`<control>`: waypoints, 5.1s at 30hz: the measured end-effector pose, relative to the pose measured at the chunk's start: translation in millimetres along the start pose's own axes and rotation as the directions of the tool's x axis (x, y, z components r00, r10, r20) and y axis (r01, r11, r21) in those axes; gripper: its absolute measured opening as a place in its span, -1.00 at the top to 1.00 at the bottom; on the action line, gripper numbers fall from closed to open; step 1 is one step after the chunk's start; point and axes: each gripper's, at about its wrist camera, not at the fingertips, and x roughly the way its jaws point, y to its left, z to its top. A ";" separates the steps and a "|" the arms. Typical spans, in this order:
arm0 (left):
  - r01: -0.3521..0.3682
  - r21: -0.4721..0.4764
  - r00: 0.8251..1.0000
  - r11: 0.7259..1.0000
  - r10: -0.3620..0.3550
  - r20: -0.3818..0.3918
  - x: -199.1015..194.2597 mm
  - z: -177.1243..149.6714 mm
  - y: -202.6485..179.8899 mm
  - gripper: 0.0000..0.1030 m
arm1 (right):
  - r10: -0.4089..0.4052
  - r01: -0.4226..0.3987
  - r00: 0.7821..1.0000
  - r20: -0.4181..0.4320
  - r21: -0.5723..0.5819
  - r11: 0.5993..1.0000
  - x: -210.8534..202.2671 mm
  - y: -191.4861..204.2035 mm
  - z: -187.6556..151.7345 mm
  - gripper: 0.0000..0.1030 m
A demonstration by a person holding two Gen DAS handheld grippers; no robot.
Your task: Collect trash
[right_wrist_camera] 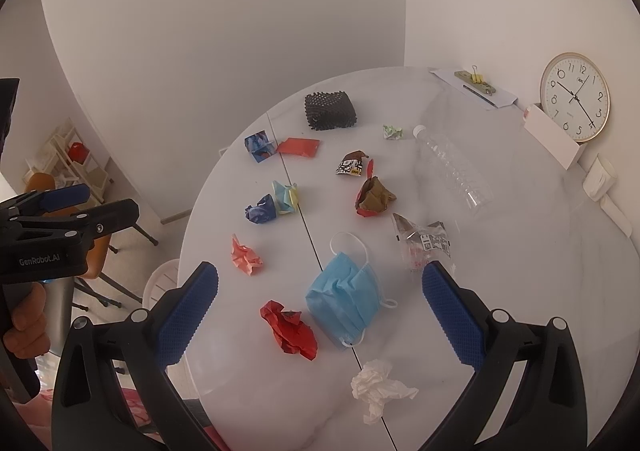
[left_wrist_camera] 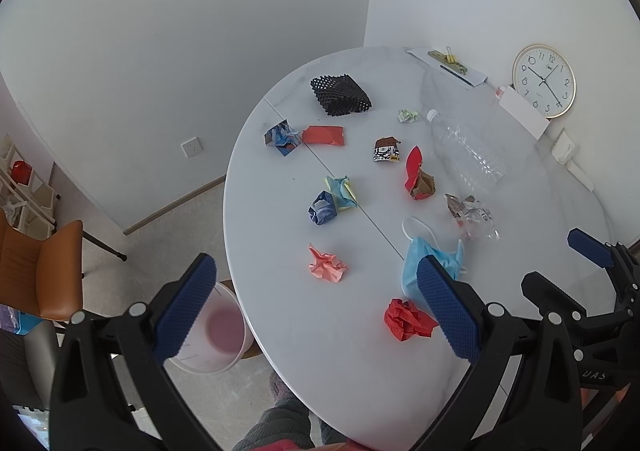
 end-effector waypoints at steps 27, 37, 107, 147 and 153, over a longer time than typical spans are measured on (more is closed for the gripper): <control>0.004 0.027 0.999 1.000 -0.003 -0.039 9.1 0.8 -8.7 -0.87 | -0.019 0.020 0.999 -0.028 0.038 0.999 3.7 -24.0 -8.0 -0.97; 0.059 0.070 0.998 0.996 -0.057 -0.038 17.7 -9.0 -15.5 -0.87 | -0.037 0.038 0.999 -0.026 0.040 0.998 10.7 -32.6 -12.8 -0.96; -0.027 -0.247 0.945 0.969 -0.055 -0.321 188.9 -148.8 284.0 -0.25 | 0.351 -0.367 0.912 -0.212 -0.042 0.929 154.6 251.1 2.0 0.67; -0.181 -0.312 0.976 0.933 0.209 0.057 -23.4 -63.7 297.6 -0.76 | 0.308 -0.291 0.948 0.082 -0.171 0.941 56.0 259.0 37.9 -0.95; -0.241 -0.338 0.927 0.910 0.319 0.198 -89.8 -40.5 222.3 -0.82 | 0.335 -0.281 0.906 0.259 -0.223 0.933 -36.8 179.7 48.3 -0.96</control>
